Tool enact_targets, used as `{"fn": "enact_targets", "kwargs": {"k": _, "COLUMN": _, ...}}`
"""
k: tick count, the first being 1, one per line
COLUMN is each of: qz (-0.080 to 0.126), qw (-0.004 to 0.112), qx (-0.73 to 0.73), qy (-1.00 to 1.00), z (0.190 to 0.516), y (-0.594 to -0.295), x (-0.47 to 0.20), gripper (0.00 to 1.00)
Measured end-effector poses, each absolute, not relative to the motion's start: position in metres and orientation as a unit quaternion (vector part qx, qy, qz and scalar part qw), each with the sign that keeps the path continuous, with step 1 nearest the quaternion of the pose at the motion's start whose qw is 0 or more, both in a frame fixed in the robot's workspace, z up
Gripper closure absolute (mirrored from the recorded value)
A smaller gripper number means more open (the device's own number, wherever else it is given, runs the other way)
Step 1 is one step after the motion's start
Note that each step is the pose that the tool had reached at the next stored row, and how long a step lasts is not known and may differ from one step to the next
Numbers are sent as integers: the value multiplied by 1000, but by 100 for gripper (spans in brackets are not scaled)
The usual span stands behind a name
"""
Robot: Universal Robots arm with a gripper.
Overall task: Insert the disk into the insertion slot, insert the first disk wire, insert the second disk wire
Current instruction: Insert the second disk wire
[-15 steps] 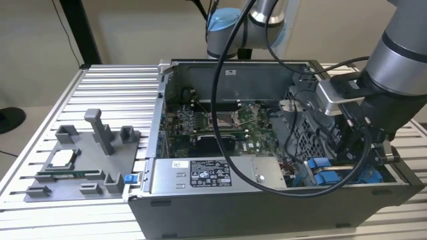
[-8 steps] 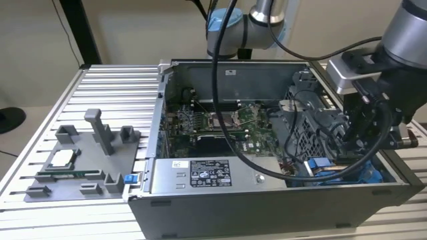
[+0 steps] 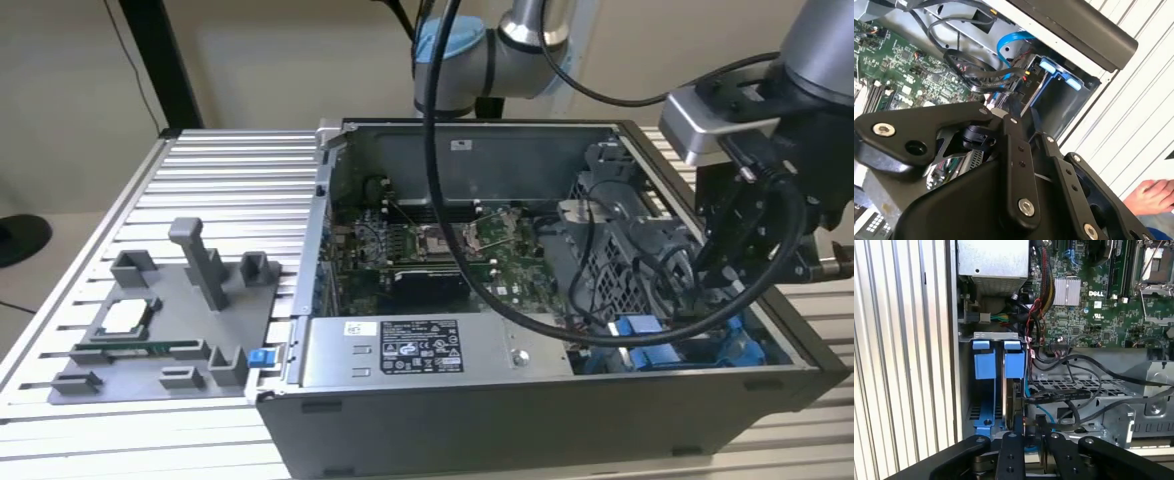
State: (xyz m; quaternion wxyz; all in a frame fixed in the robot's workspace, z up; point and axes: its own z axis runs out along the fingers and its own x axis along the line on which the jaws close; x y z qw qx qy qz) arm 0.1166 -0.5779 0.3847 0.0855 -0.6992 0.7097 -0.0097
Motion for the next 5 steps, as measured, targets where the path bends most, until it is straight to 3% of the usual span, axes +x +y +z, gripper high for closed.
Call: {"fn": "enact_targets", "kwargs": {"k": 5, "qz": -9, "qw": 86, "qx": -699, "qy": 710, "z": 385, "y": -578, "x": 117, "gripper": 0}}
